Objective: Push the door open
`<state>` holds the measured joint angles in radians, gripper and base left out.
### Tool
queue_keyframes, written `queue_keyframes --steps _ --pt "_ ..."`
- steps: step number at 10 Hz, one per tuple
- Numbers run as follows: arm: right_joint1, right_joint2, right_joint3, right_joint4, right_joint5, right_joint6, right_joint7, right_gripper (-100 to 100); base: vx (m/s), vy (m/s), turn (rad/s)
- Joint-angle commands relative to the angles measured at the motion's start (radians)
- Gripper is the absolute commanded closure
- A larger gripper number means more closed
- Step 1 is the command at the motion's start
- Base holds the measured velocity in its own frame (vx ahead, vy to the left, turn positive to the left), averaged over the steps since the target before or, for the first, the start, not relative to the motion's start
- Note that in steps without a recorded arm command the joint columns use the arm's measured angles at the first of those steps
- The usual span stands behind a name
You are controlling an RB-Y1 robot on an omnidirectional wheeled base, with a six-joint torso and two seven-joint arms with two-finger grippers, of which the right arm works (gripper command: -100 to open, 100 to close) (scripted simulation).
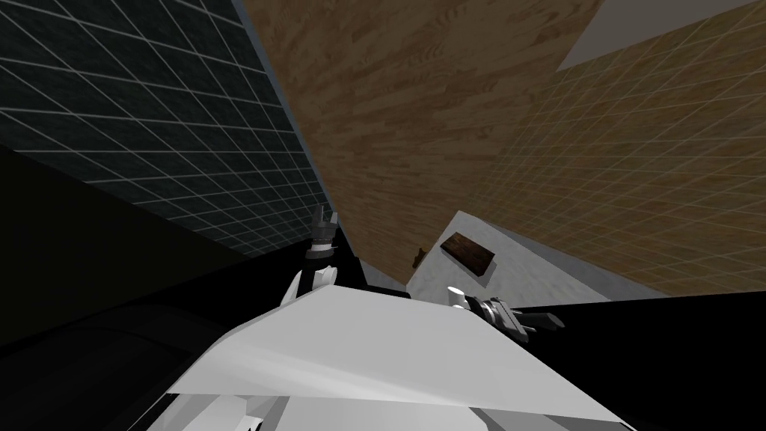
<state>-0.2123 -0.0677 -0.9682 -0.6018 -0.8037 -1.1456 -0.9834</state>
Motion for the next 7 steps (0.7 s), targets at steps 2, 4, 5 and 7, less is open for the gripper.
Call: queue_keyframes --steps 2,4,5,7 --pt "0.022 0.009 -0.012 -0.059 -0.005 0.002 0.017 100 0.006 -0.021 -0.008" --pt "0.011 0.012 -0.032 -0.053 -0.018 -0.021 0.027 100 -0.001 -0.068 0.073" --pt "0.001 0.015 -0.053 -0.047 -0.03 -0.045 0.037 100 0.008 -0.118 0.091" --pt "0.001 0.015 -0.053 -0.047 -0.03 -0.045 0.037 100 -0.001 -0.082 0.014"
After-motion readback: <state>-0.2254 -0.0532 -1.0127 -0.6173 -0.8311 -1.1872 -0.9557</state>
